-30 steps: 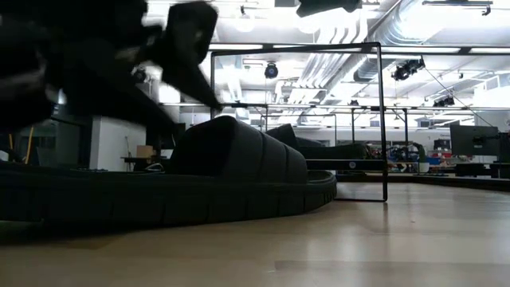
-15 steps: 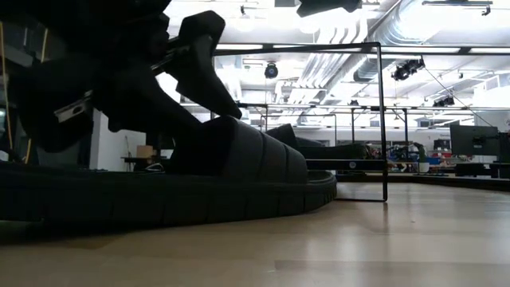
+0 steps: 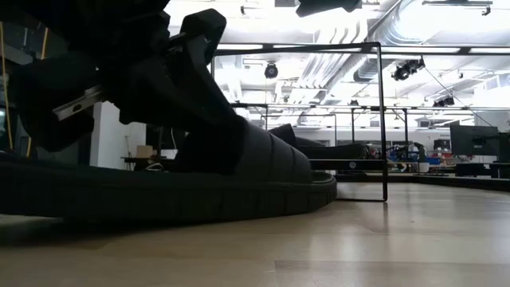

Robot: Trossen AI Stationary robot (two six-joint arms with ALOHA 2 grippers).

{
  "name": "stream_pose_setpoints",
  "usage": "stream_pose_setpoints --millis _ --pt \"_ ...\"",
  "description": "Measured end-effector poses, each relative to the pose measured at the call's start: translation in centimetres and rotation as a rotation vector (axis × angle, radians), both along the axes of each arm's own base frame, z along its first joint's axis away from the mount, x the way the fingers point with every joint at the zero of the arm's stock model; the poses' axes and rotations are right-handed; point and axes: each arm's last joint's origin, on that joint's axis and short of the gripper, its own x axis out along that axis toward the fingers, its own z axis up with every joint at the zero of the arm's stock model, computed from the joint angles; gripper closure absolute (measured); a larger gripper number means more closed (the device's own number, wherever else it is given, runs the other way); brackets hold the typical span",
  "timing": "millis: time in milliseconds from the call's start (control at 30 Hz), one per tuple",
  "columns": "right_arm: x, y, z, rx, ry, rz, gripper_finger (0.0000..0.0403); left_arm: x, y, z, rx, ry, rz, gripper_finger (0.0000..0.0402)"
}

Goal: Pick and place slides into the shelf
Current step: Put the black slide on the shelf

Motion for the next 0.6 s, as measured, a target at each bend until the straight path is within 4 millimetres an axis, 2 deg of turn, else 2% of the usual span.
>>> stream_pose_setpoints --millis 200,400,600 --pt "0.0 0.0 0.0 0.000 0.000 0.000 0.0240 0.0 0.0 0.0 0.019 0.002 -0.017 0.0392" --pt "0.0 0.0 0.0 -0.006 0.001 0.006 0.0240 0.1 0.0 0.1 0.015 -0.008 -0.017 0.0377" --pt "0.0 0.0 0.0 -0.006 0.002 0.006 0.0240 0.7 -0.8 1.2 -0.009 -0.014 -0.050 0.0394"
